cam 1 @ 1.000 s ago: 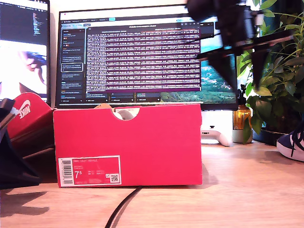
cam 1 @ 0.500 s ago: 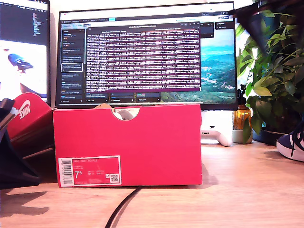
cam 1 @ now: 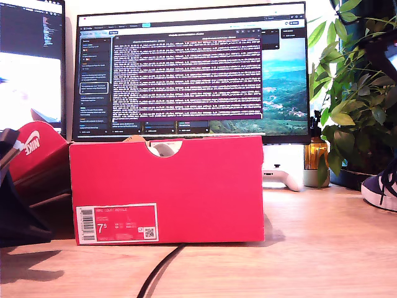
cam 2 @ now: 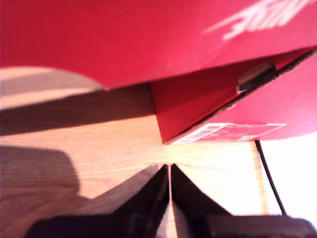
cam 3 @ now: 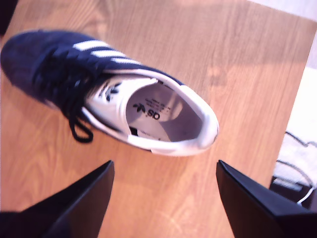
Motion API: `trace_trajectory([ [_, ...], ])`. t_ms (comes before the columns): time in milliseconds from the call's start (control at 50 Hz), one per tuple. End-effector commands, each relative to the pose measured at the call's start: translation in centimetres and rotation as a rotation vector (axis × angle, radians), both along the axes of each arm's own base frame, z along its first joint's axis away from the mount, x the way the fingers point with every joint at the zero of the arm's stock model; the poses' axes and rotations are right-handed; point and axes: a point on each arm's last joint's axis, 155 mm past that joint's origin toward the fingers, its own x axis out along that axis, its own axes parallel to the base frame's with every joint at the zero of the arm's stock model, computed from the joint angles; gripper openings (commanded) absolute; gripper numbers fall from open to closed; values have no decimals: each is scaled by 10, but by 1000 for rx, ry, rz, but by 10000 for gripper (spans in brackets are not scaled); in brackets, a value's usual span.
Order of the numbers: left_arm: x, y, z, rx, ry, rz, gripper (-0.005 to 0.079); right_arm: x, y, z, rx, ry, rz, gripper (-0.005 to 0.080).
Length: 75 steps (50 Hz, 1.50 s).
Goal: Pack the blue shoes by picking the first shoe and placing it inside the red shoebox, left side, then picking and rotating the second shoe and placing it in the shoebox
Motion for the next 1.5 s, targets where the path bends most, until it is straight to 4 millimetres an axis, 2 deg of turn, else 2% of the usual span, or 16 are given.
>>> trace_trajectory([
  [0, 4, -2, 5, -4, -16, -3, -20, -10, -6, -9, 2, 16, -61, 605],
  [440, 4, -2, 5, -4, -16, -3, -20, -32, -28, -34, 14, 91, -188, 599],
  [760, 4, -2, 5, -4, -16, -3, -20, -18, -24, -57, 60, 56, -195, 569],
  [1220, 4, -2, 5, -4, -16, -3, -20, -19, -22, -91, 65, 173, -209, 560],
  [1360, 4, -2, 5, -4, -16, -3, -20, -28, -19, -104, 101, 198, -242, 417],
  [1480, 4, -2, 5, -4, -16, -3, -20, -45, -17, -117, 133, 248, -289, 195],
])
